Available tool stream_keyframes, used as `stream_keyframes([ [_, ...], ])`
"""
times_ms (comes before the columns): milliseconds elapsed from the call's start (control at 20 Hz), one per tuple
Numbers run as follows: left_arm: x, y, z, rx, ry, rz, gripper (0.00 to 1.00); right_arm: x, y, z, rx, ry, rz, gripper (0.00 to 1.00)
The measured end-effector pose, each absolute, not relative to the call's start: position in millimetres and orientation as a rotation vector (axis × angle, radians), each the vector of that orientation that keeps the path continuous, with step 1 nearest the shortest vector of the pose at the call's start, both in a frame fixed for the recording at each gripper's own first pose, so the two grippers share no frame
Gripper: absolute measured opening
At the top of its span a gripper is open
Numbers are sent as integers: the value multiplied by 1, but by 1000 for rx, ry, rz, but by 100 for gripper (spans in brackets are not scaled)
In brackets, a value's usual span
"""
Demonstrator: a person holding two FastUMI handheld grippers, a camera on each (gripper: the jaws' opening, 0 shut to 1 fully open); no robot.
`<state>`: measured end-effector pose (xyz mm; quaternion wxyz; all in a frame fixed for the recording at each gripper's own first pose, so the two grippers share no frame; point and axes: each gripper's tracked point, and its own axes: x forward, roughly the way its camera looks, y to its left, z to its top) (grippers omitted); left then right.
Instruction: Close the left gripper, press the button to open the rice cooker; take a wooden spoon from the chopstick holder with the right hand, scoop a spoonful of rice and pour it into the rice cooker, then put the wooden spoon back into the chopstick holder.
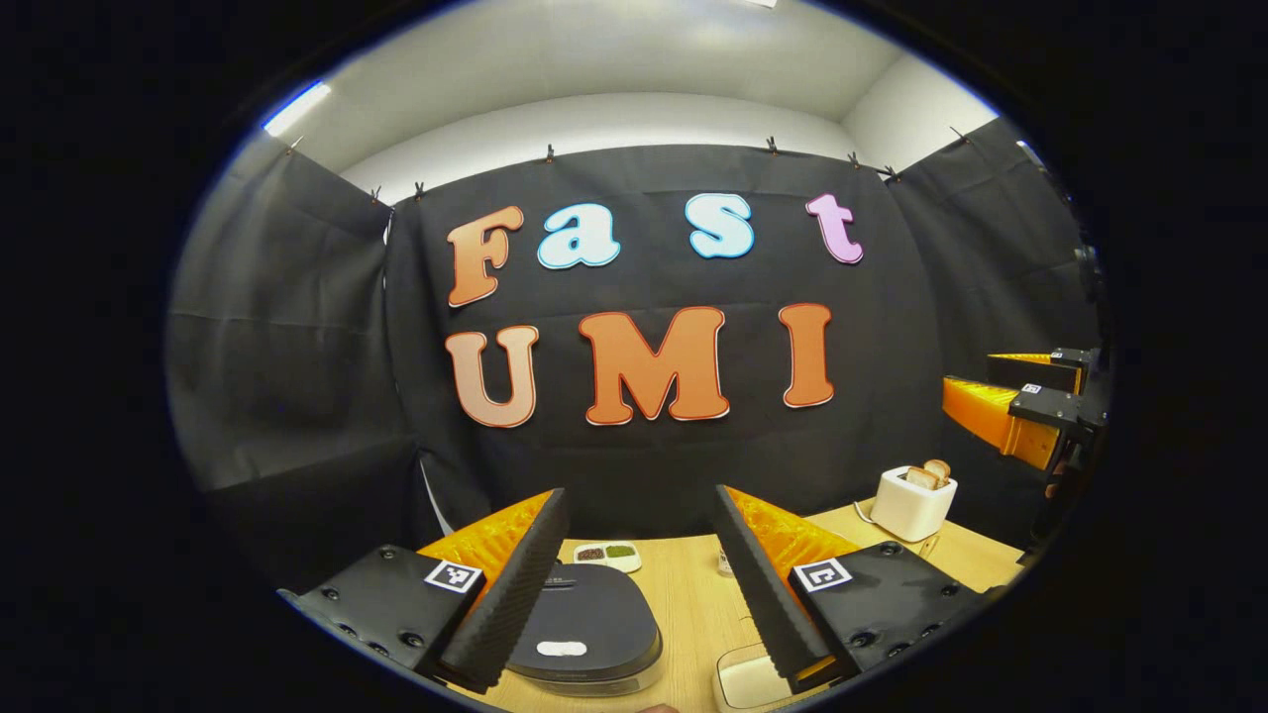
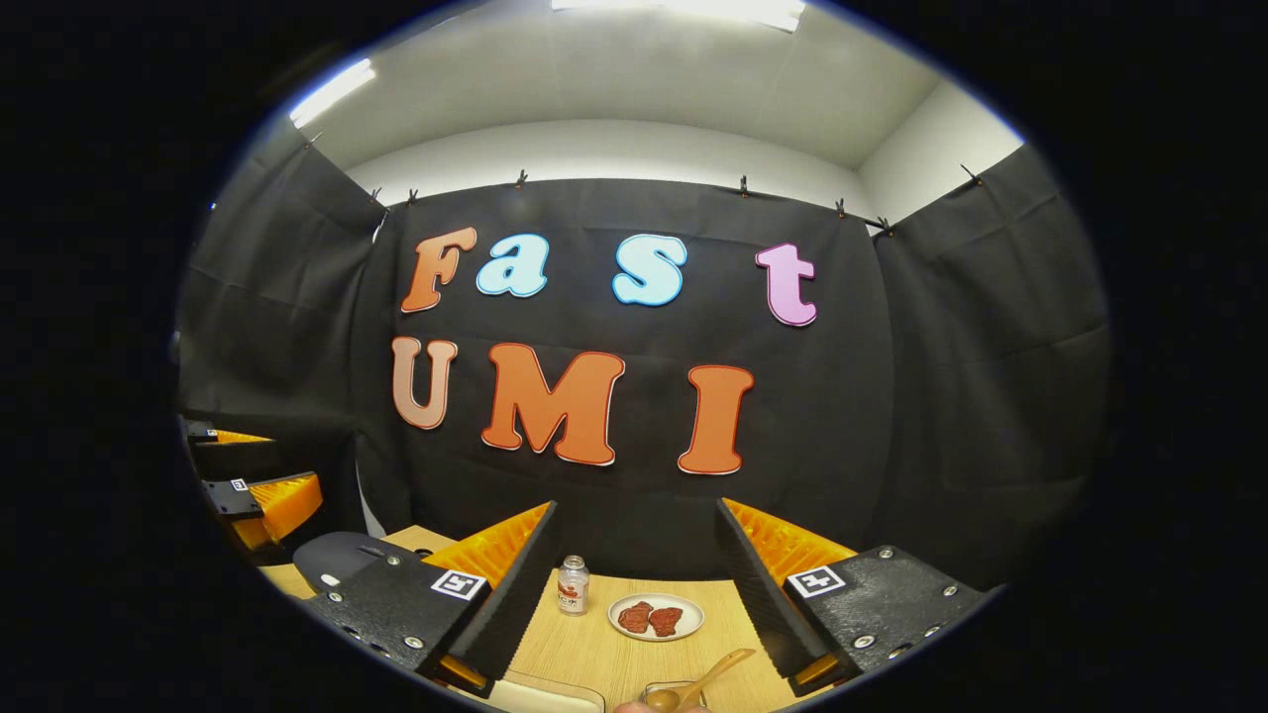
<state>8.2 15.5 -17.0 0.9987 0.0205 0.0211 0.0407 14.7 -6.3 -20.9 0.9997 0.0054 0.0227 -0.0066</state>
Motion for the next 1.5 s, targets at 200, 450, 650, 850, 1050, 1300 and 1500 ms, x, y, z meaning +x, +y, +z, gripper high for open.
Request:
stream_keyframes([
  [200, 11, 19, -18, 36, 42, 93, 100, 16, -11, -28, 8, 58, -24, 95],
  [450, 19, 38, -35, 39, 99, 156, 44, 20, -14, -37, 3, 75, -36, 95],
  [650, 21, 37, -42, 4, 167, 162, 8, 21, -19, -45, -5, 89, -46, 95],
  [850, 37, 54, -82, -73, 313, 157, 6, 22, -27, -54, -2, 108, -62, 95],
  [1050, 43, 67, -125, -231, 525, 149, 6, 20, -40, -69, -4, 136, -85, 95],
  [1300, 44, 84, -179, -370, 760, 164, 6, 12, -62, -94, 3, 188, -121, 95],
  [1500, 35, 103, -215, -446, 918, 197, 2, 3, -78, -118, -5, 240, -146, 97],
])
